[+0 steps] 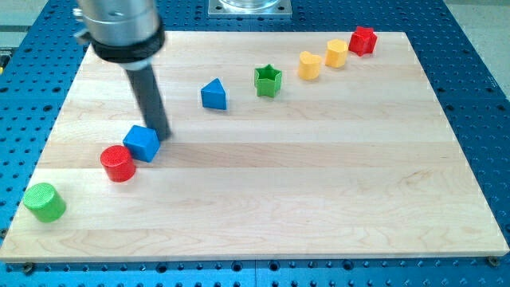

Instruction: Slide the triangle above the red circle

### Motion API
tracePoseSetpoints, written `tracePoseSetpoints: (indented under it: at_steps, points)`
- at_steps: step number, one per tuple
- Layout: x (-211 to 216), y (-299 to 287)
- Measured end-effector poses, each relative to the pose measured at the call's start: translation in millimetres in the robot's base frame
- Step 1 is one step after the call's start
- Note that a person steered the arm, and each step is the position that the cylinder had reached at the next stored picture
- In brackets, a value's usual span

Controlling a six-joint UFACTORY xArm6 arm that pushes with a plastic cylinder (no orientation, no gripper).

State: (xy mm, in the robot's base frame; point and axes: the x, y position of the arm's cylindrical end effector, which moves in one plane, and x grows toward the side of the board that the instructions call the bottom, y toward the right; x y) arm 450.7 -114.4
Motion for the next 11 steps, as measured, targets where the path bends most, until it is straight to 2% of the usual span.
tracePoseSetpoints:
  at_steps: [1,3,4,5,6,7,8,9,10,11]
  points:
    - [27,34]
    - [20,-88]
    - [17,-93]
    - [13,27]
    - [-10,92]
    - [-47,111]
    - [-70,84]
    - [-88,82]
    - [-90,0]
    - [-90,-20]
